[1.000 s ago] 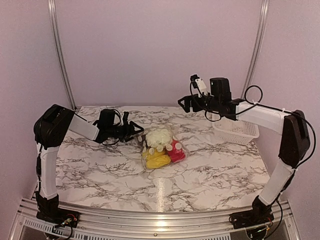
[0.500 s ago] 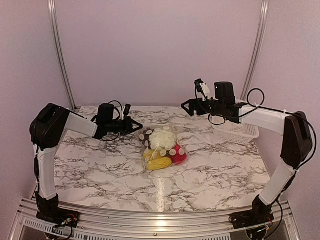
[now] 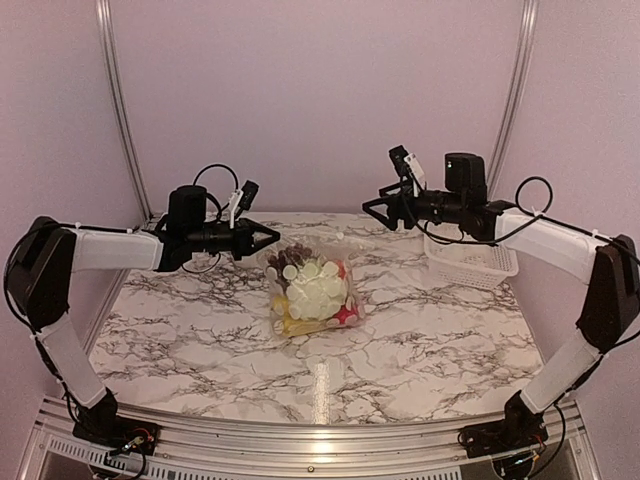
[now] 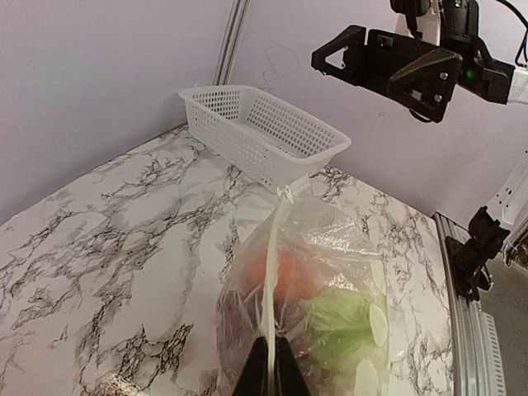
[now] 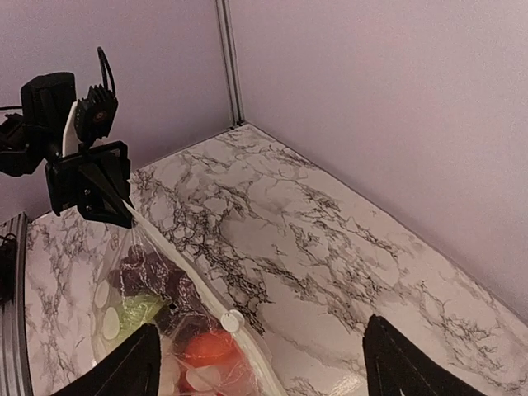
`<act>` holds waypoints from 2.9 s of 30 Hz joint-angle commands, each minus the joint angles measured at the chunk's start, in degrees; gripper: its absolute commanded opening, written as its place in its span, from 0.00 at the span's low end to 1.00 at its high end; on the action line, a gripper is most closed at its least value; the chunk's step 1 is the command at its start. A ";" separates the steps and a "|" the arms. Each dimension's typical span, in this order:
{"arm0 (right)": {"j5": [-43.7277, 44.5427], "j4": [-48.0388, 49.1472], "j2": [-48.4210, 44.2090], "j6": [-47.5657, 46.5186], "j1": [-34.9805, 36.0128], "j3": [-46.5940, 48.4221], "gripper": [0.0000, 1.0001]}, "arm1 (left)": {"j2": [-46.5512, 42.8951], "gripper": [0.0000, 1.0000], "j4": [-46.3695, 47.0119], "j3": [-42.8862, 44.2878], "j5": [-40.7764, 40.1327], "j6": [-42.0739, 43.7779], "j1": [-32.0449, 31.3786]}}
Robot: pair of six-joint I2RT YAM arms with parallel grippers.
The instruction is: Open the zip-top bag and remove the fake food
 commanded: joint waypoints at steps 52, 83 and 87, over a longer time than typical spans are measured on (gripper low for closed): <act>11.97 -15.65 5.82 -18.41 22.05 6.77 0.00 | -28.06 0.63 -12.59 -9.80 -18.41 37.73 -6.90; 13.98 -15.69 2.73 -20.22 23.58 3.79 0.00 | -11.53 0.22 -19.78 1.58 -22.52 47.10 -16.61; 14.06 -15.47 2.22 -20.33 23.54 3.45 0.00 | -11.30 0.21 -19.74 1.55 -23.65 47.12 -16.65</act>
